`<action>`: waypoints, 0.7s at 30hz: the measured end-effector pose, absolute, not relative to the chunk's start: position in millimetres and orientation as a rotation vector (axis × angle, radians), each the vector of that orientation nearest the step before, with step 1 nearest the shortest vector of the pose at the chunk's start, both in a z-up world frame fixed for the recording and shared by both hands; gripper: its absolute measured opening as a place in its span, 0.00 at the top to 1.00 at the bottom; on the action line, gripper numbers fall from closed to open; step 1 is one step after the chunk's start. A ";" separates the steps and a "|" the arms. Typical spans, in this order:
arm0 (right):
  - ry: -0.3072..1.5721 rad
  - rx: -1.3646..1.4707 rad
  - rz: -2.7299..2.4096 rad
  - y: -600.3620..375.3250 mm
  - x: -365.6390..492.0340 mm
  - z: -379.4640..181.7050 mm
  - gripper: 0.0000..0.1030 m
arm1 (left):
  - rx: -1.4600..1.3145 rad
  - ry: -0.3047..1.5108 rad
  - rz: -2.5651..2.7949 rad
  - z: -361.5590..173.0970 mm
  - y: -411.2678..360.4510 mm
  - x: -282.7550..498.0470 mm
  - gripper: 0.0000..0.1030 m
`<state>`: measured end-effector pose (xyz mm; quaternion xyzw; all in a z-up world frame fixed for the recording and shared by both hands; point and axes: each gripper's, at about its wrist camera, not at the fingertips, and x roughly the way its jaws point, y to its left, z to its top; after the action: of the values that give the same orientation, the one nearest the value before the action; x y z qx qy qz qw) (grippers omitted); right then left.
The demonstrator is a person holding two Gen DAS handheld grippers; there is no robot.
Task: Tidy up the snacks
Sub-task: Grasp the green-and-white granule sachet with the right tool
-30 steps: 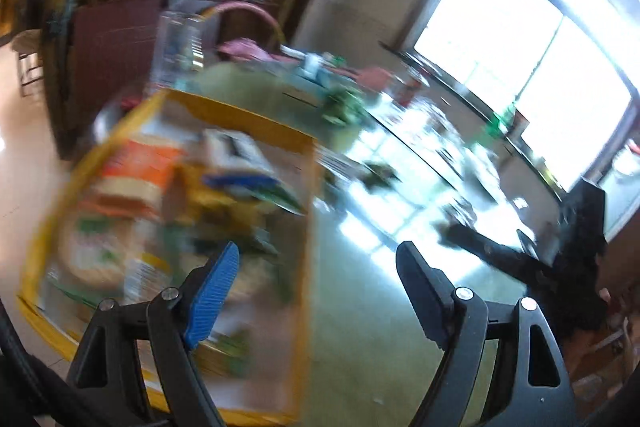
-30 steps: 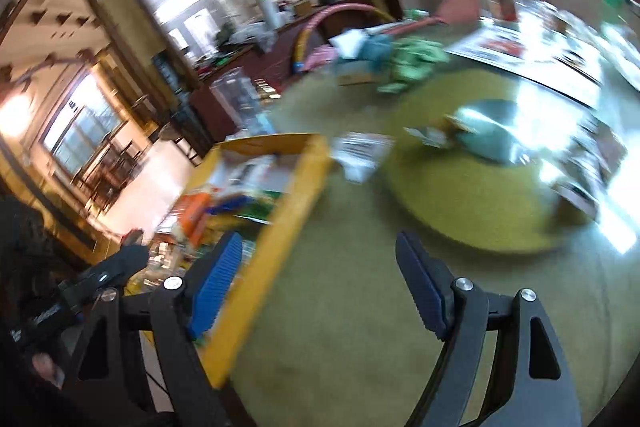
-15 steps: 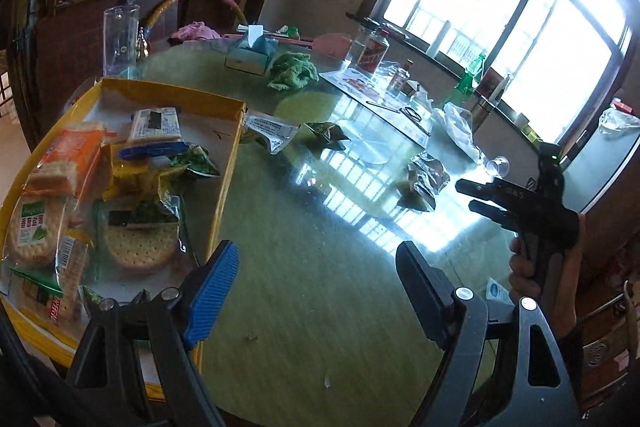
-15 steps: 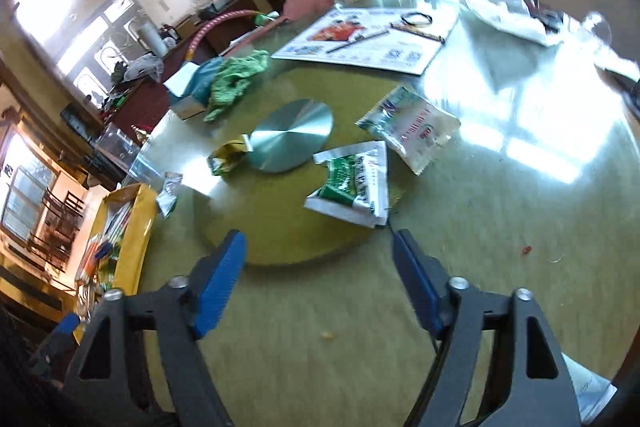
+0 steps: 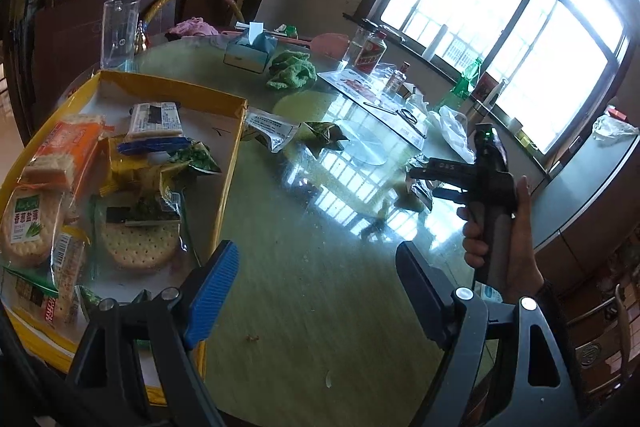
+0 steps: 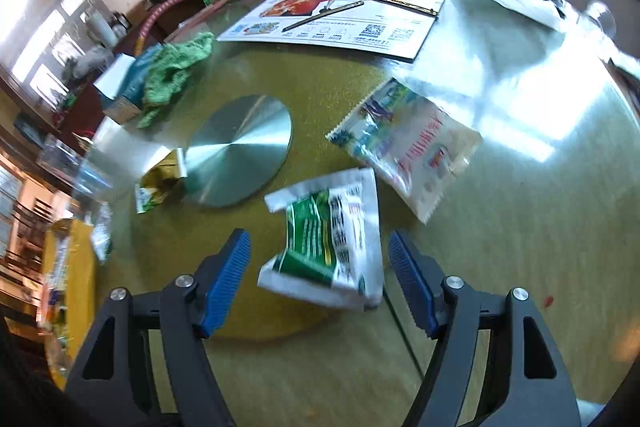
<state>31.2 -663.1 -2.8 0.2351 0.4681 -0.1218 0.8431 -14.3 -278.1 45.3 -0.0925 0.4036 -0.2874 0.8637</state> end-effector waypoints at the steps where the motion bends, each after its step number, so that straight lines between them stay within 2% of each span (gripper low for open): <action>1: 1.002 0.479 -0.274 -661.1 35.8 -4.4 0.29 | -0.194 0.849 -0.601 44.7 -277.9 -13.5 0.21; 3: 1.024 0.452 -0.314 -658.3 41.9 -9.7 0.31 | -0.198 0.859 -0.603 43.4 -276.8 -13.0 0.21; 6: 1.032 0.410 -0.355 -653.4 43.7 -12.5 0.44 | -0.199 0.853 -0.606 44.4 -276.0 -14.3 0.21; 13: 1.044 0.374 -0.344 -642.9 26.3 -11.4 0.48 | -0.190 0.856 -0.603 46.2 -279.4 -17.3 0.21; 21: 1.023 0.398 -0.301 -612.6 -35.6 -10.6 0.51 | -0.142 0.901 -0.578 41.6 -298.7 -8.4 0.21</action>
<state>-35.6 -612.6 -10.6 0.1885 0.4842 -0.1423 0.8425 -8.4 -298.7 41.6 -0.0677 0.4290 -0.2750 0.8578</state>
